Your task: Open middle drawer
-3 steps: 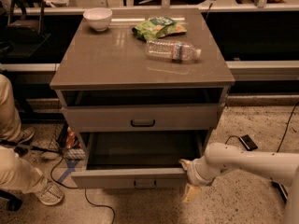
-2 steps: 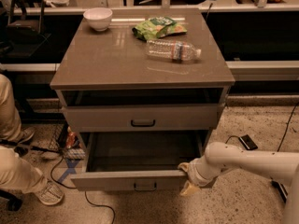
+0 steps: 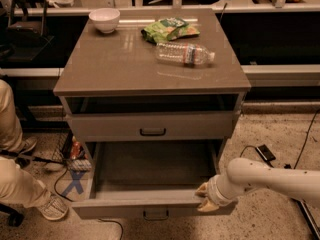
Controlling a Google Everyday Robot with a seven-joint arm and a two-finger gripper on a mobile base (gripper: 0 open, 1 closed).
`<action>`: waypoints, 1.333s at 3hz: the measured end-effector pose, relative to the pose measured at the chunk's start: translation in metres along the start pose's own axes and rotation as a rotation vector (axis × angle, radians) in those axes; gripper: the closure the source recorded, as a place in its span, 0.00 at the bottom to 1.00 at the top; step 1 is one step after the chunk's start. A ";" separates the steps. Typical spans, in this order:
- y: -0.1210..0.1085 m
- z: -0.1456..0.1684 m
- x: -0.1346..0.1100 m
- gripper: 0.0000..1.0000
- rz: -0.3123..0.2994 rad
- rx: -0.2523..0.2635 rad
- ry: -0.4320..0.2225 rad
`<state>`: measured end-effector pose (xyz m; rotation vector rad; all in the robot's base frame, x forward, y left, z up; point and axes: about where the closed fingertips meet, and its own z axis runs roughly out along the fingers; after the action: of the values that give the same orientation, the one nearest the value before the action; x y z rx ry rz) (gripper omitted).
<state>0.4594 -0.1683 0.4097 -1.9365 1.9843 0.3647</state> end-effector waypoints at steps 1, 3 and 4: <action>-0.001 0.000 -0.001 1.00 0.000 0.000 0.000; 0.006 -0.007 0.007 0.50 0.020 0.016 -0.006; 0.007 -0.006 0.007 0.27 0.020 0.013 -0.007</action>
Offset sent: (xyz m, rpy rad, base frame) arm -0.0525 -0.0768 0.0248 0.0452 -0.0488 -0.1704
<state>0.4519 -0.1771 0.4118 -1.9067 1.9980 0.3620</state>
